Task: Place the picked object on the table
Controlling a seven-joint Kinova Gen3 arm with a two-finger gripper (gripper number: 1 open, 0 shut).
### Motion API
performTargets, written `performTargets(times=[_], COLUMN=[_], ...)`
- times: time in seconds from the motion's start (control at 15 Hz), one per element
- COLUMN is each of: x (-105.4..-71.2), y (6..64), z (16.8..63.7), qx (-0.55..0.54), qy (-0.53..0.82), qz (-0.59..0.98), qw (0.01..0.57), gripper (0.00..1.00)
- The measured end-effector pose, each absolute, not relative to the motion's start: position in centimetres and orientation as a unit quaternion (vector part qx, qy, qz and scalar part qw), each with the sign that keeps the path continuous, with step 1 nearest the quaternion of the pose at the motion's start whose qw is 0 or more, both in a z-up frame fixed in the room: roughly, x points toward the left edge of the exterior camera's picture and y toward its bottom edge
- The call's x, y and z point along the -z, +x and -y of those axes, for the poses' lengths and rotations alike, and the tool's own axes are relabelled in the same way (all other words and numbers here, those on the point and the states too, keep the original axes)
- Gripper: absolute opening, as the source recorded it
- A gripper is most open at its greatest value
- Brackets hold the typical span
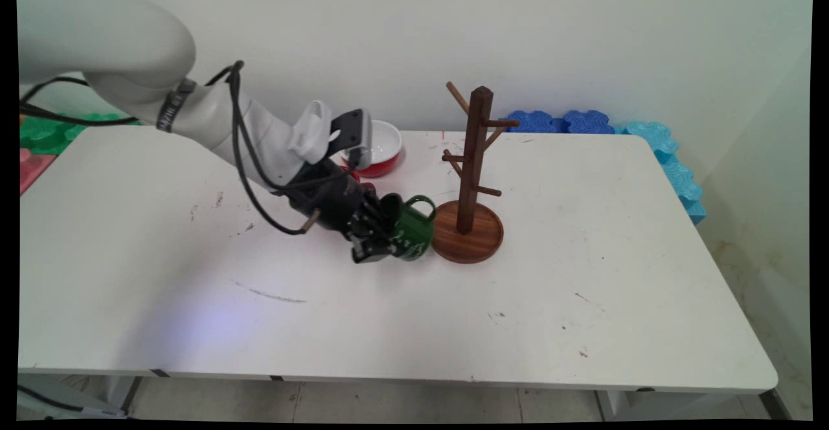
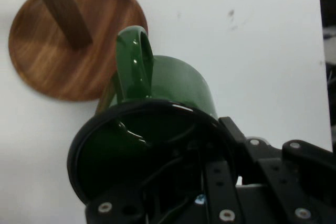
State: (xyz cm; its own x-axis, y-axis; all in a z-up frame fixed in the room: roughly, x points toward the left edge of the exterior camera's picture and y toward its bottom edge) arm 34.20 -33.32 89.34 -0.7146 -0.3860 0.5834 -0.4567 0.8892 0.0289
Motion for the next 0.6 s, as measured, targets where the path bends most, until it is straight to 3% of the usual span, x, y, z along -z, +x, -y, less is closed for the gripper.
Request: performTargets(times=[0.6], x=[-89.6], y=[38.4], z=[32.1], qx=[-0.055], qy=[0.162], qz=[0.959], qw=[0.225], gripper=[0.0])
